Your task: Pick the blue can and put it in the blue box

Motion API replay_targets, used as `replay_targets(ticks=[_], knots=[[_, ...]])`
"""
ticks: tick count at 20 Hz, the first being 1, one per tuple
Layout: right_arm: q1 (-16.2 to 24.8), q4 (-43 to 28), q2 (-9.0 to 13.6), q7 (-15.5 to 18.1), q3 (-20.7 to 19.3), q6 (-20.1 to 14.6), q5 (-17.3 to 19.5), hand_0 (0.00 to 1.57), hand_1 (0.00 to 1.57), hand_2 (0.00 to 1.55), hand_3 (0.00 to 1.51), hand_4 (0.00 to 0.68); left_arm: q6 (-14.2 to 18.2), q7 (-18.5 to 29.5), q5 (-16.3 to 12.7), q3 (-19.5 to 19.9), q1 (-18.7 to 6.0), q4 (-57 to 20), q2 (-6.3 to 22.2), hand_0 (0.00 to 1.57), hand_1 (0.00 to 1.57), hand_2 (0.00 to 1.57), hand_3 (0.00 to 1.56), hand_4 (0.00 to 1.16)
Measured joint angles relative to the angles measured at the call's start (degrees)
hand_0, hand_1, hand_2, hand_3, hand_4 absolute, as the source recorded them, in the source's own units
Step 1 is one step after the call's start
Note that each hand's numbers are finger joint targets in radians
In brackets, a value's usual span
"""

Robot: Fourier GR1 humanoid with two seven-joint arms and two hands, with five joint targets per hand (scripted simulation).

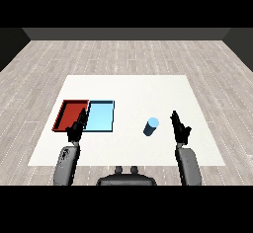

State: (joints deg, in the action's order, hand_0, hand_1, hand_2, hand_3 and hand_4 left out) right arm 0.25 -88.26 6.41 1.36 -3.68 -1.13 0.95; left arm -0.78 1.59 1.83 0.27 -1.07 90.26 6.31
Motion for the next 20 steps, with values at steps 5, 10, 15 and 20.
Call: replay_targets(ticks=[5, 10, 15, 20], knots=[[1.73, -0.79, -1.80, -1.52, 2.28, 0.14, 1.03, 0.00, 0.00, 0.00, 0.00, 0.000, 0.16, -0.36, -0.55, 0.33, 1.21, -0.35, -1.46, 0.00, 0.00, 0.00, 0.00, 0.00], [2.89, -3.36, -4.28, 7.19, 5.30, 4.81, -2.27, 0.00, 0.00, 0.00, 0.00, 0.000, -0.16, 8.43, -2.99, 1.73, 1.42, 1.56, -3.28, 0.00, 0.00, 0.00, 0.00, 0.00], [5.39, -4.19, -4.44, 13.94, 6.13, 8.52, -4.15, 0.00, 0.00, 0.00, 0.00, 0.000, -0.93, 16.42, -3.52, 2.30, 1.89, -0.22, -4.22, 0.00, 0.00, 0.00, 0.00, 0.00], [5.47, -2.90, -5.23, 16.94, 6.95, 8.85, -3.75, 0.00, 0.00, 0.00, 0.00, 0.000, -0.59, 19.78, -3.24, 2.13, 2.55, -1.19, -4.91, 0.00, 0.00, 0.00, 0.00, 0.00]])
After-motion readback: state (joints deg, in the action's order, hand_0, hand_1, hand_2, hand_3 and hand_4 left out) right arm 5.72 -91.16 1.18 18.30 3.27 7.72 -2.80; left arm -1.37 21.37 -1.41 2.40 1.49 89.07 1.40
